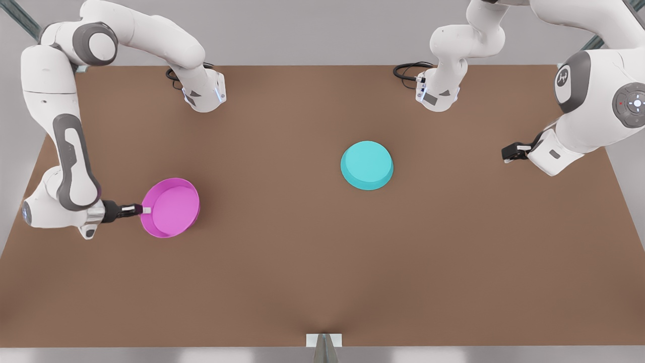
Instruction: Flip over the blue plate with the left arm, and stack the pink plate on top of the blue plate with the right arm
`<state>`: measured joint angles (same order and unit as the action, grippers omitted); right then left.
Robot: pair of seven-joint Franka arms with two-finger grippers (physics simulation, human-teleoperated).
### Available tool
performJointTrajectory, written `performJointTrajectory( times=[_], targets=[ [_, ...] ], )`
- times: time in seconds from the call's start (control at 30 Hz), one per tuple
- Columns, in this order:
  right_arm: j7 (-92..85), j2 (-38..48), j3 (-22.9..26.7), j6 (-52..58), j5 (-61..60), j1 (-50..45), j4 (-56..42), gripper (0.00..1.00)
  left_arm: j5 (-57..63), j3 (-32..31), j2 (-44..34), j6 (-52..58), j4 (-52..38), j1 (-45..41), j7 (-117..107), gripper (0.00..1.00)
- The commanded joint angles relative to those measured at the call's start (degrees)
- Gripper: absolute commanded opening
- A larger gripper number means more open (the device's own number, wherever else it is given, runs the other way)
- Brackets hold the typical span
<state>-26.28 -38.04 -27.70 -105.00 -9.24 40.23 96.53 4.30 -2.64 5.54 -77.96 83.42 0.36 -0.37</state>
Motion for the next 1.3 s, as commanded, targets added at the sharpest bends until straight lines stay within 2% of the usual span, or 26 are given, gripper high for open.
performJointTrajectory(
  times=[0.0, 0.03, 0.17, 0.27, 0.47, 0.53, 0.63, 0.9, 1.07, 1.27],
  targets=[
    [0.8, 0.1, -1.0, -0.1, 0.5, 0.0, 0.1, 0.21, 0.0, 0.0, 0.0, 0.0, 0.0, 0.0, 0.0, 1.00],
    [2.7, 0.5, -2.6, -0.3, 1.1, -1.6, 0.1, 0.21, 0.0, 0.0, 0.0, 0.0, 0.1, 0.0, 0.0, 1.00],
    [12.4, 0.7, -3.2, -3.4, 0.9, -15.5, -0.4, 0.21, 0.0, 0.0, 0.0, 0.0, 0.0, 0.0, 0.0, 1.00],
    [23.0, 0.7, -6.5, -8.2, 0.5, -23.5, -0.6, 0.21, 0.0, 0.0, 0.0, 0.1, 0.1, 0.0, 0.0, 1.00],
    [49.0, 0.6, -6.6, -22.6, 0.4, -45.7, -0.6, 0.21, 0.0, 0.0, 0.0, 0.1, 0.0, 0.0, -0.1, 1.00],
    [53.5, 0.7, -6.6, -23.9, 0.4, -50.9, -0.6, 0.21, 0.0, 0.0, 0.0, 0.1, 0.0, 0.0, -0.1, 1.00],
    [54.8, 0.8, -8.5, -25.2, 0.4, -53.7, 0.0, 0.21, 0.0, 0.0, 0.0, 0.1, 0.0, 0.0, -0.1, 1.00],
    [58.6, 0.1, -8.4, -32.2, 0.5, -60.9, 0.9, 0.21, 0.0, 0.0, 0.0, 0.1, 0.1, 0.0, 0.0, 1.00],
    [58.6, 0.0, -8.4, -33.0, 0.6, -60.4, 4.5, 0.21, 0.0, 0.0, 0.0, 0.2, 0.1, 0.0, -0.1, 1.00],
    [58.7, -1.0, -8.4, -34.7, 0.7, -62.2, 3.9, 0.21, 0.0, 0.0, 0.1, 0.2, 0.1, 0.0, 0.0, 1.00]
  ],
)
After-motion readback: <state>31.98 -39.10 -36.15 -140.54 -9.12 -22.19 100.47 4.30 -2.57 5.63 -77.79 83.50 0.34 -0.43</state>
